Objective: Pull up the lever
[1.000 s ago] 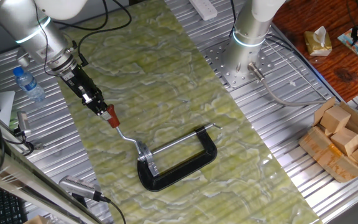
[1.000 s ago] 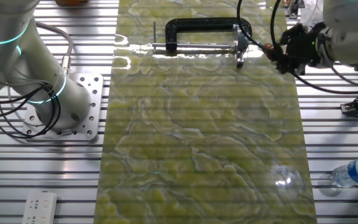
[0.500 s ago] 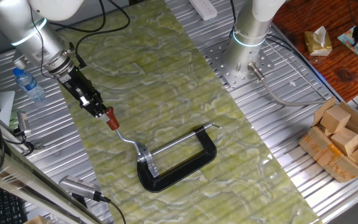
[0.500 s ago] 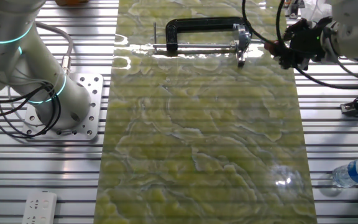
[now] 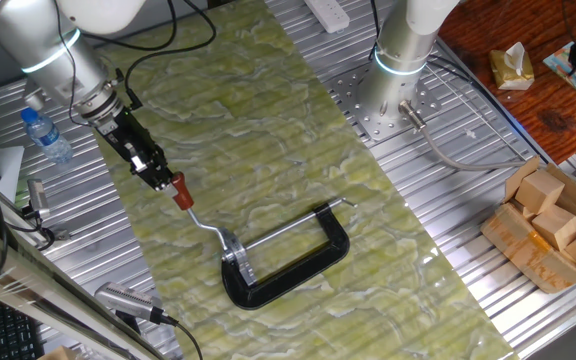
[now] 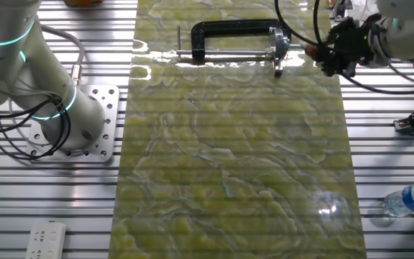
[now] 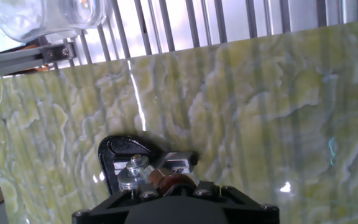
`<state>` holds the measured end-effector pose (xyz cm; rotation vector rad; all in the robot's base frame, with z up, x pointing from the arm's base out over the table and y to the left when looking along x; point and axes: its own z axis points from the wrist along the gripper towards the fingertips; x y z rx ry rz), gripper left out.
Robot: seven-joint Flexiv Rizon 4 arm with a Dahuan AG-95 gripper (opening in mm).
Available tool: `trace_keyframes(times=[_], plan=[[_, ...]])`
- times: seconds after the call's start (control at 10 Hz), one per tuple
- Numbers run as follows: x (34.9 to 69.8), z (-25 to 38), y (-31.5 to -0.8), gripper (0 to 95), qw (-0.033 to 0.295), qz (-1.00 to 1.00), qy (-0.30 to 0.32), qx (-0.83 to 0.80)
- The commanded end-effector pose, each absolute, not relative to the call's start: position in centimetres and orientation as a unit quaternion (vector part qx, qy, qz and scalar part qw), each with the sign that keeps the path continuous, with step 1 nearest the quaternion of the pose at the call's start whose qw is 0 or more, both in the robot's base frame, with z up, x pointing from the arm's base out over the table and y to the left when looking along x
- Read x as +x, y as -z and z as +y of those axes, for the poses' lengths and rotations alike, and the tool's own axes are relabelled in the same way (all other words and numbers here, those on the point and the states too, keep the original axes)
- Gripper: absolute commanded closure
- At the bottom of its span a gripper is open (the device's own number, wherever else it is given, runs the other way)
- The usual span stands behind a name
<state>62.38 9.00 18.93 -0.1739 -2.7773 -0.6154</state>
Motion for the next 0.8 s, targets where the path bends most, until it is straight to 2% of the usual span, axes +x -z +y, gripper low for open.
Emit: trace_keyframes(times=[0.1,0.8], plan=[[62.2,9.1,-19.0,76.0,0.138,-0.966,0.210,-0.065],[62.5,10.1,-20.1,76.0,0.131,-0.970,0.191,-0.071]])
